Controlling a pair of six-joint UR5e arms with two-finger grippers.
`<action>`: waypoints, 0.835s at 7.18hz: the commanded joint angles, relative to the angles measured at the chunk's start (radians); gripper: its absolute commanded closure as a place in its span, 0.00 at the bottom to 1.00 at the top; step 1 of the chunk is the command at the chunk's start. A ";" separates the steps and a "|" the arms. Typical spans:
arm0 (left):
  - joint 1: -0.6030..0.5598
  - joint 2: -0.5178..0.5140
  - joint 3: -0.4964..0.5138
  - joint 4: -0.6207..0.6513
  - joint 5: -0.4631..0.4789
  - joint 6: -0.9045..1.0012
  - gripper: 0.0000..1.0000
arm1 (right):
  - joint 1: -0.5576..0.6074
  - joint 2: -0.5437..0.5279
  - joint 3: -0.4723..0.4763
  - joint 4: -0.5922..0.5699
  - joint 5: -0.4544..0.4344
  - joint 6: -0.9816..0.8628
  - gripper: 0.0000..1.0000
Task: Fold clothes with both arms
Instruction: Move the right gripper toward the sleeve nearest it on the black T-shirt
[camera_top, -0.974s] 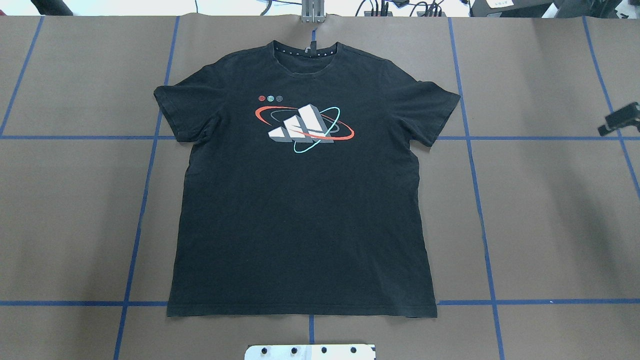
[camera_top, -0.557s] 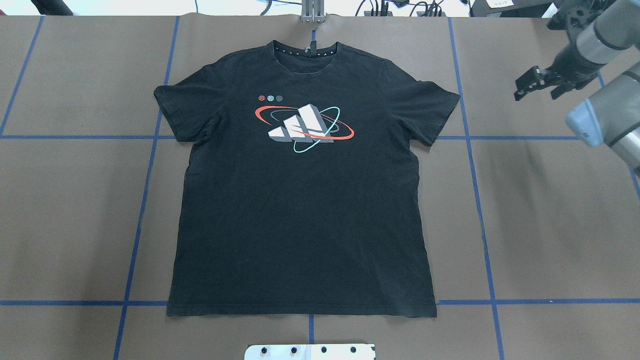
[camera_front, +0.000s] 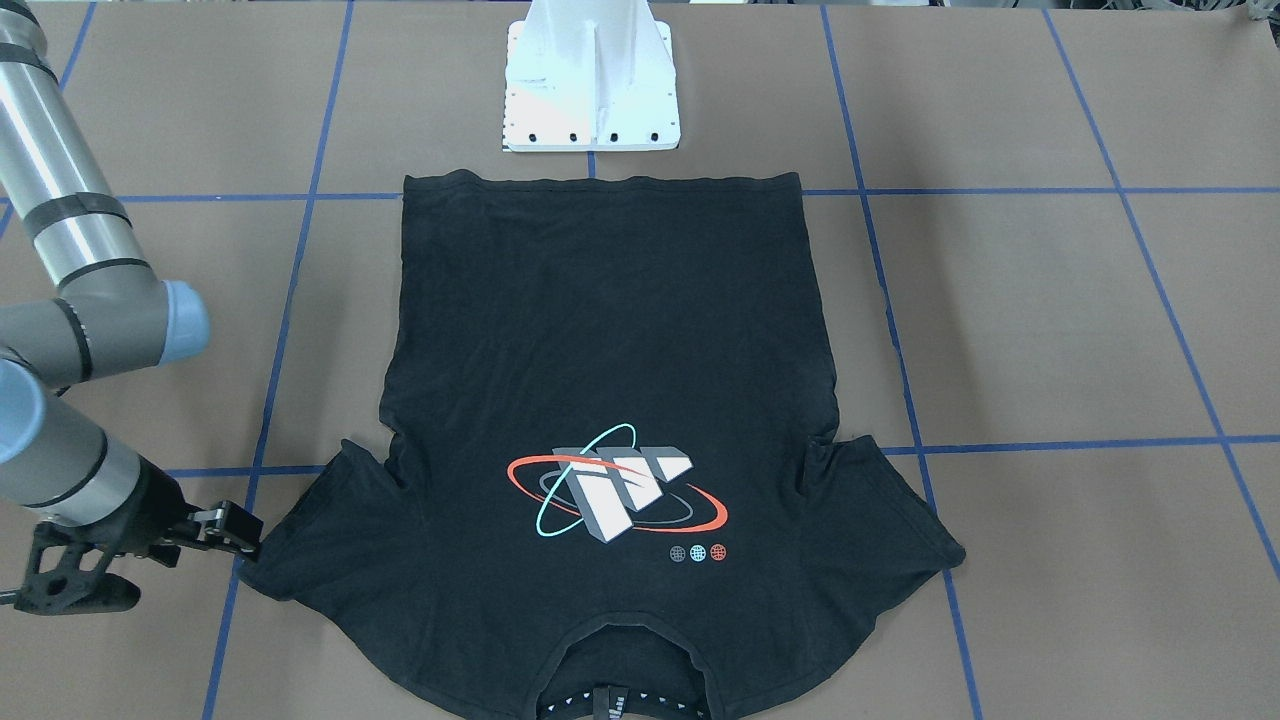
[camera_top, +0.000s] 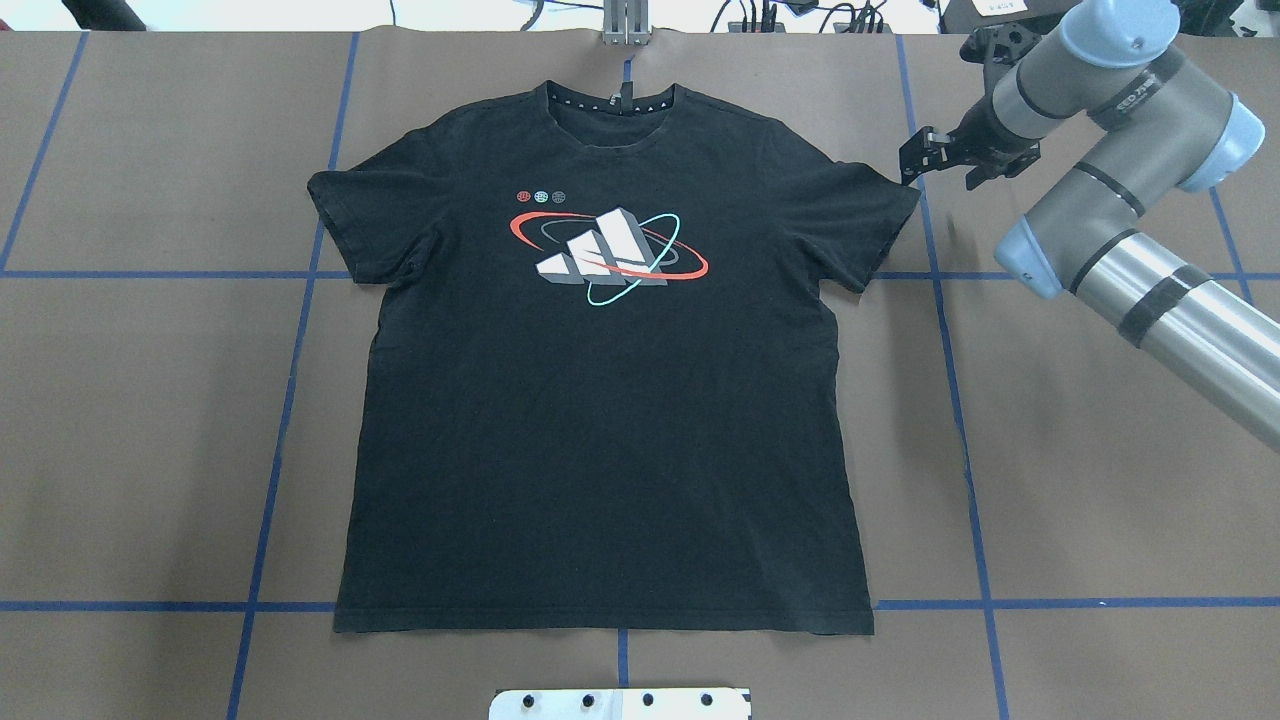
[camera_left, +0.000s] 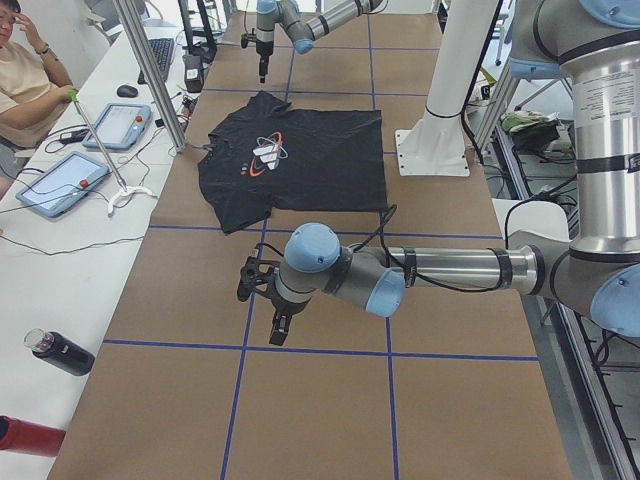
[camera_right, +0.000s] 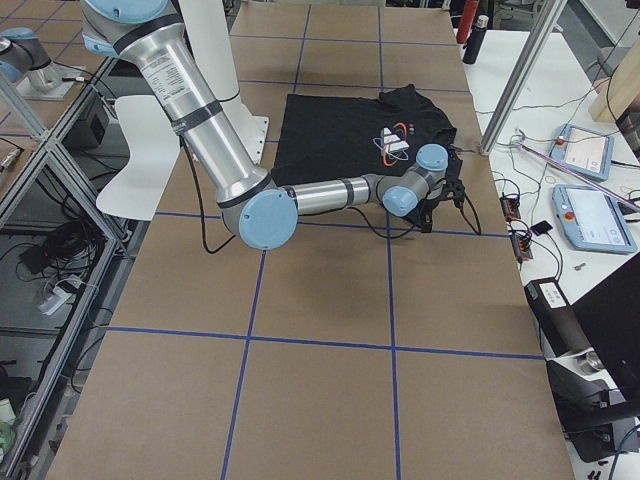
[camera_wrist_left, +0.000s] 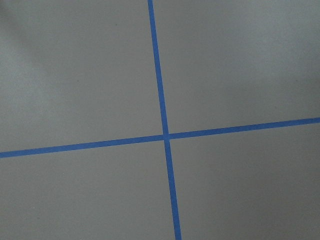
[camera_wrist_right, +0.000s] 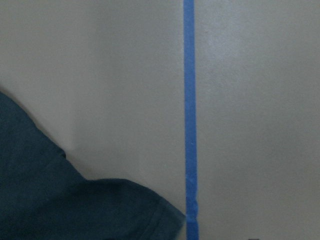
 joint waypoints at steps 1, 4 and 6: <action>0.000 -0.003 -0.002 0.001 0.001 0.001 0.01 | -0.029 0.064 -0.064 0.009 -0.066 0.025 0.10; 0.000 -0.004 -0.011 0.001 0.001 0.000 0.01 | -0.027 0.050 -0.065 0.009 -0.076 0.027 0.23; 0.000 -0.004 -0.012 0.001 0.001 0.000 0.01 | -0.030 0.038 -0.065 0.009 -0.076 0.027 0.24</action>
